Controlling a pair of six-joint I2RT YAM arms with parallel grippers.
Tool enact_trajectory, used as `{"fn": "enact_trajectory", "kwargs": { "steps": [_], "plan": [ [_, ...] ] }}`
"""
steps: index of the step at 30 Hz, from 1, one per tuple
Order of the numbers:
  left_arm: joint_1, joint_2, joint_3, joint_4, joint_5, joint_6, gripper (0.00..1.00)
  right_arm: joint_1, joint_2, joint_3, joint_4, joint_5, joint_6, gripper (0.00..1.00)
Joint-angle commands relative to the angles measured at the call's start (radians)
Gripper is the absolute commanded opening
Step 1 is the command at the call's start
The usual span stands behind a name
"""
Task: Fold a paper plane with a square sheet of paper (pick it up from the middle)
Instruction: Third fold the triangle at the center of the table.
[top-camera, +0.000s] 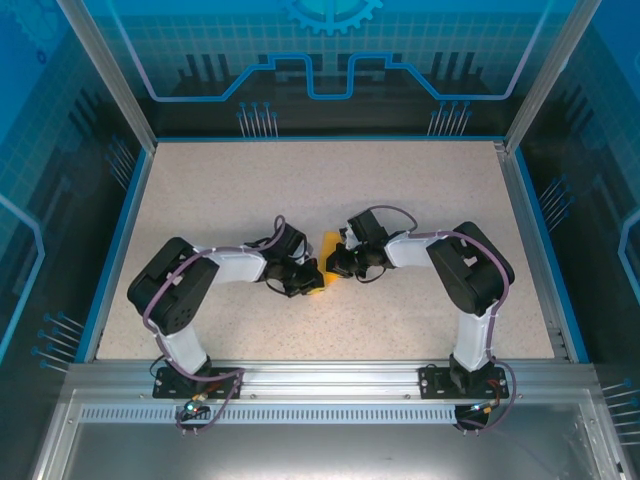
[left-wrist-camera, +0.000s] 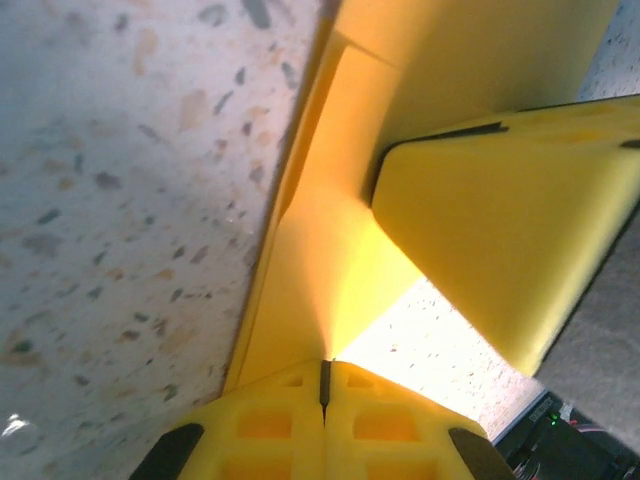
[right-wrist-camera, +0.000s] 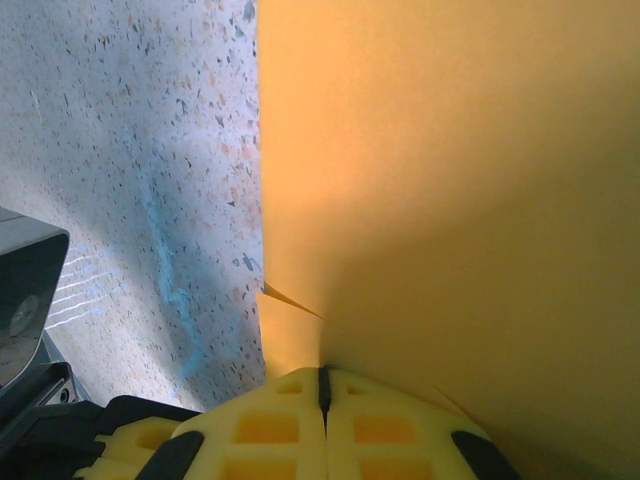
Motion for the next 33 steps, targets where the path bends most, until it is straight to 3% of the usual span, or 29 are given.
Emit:
{"fn": "enact_trajectory", "kwargs": {
  "steps": [1, 12, 33],
  "plan": [
    [0.01, -0.021, -0.051, -0.096, -0.028, -0.027, 0.0, -0.019, 0.048, -0.031, -0.114, 0.097, -0.023, 0.05],
    [0.037, -0.069, -0.065, -0.063, 0.011, -0.031, 0.0, -0.02, 0.052, -0.027, -0.119, 0.095, -0.027, 0.05],
    [0.037, -0.101, -0.12, -0.168, -0.038, -0.028, 0.0, -0.02, 0.052, -0.02, -0.124, 0.095, -0.033, 0.05]
  ]
}}
